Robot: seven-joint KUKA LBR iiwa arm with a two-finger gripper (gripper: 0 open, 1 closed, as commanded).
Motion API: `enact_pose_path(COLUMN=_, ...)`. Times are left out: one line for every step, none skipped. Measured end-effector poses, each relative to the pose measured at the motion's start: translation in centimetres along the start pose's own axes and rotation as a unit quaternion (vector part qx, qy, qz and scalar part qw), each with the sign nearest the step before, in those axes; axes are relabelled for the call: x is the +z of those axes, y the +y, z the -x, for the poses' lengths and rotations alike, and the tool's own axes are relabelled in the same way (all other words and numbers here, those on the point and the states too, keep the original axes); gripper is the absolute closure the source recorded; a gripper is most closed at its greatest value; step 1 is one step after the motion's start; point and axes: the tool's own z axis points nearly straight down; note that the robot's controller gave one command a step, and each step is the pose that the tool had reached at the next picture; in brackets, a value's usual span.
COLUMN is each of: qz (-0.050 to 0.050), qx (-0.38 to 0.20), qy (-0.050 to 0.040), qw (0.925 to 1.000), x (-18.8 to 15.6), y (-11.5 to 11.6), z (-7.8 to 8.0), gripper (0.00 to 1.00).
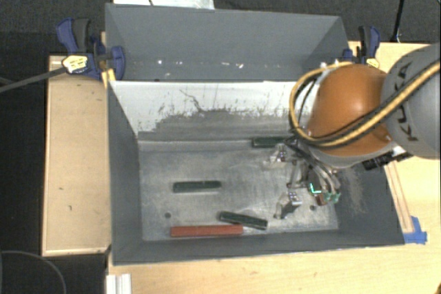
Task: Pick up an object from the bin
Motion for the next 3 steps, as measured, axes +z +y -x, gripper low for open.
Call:
enact_pose_path(qz=0.000, qx=0.001, qy=-0.0039, qw=1.0000, x=-0.3, y=0.0, z=0.2, gripper=0.00)
enact_pose_path(qz=0.000, qx=0.046, qy=-0.0037, qw=0.9989, x=9.2, y=4.0, z=1.0, gripper=1.00)
enact_pose_path(qz=0.001, qx=0.048, qy=-0.0172, qw=0.9987, x=8.7, y=3.9, z=1.7, gripper=0.00)
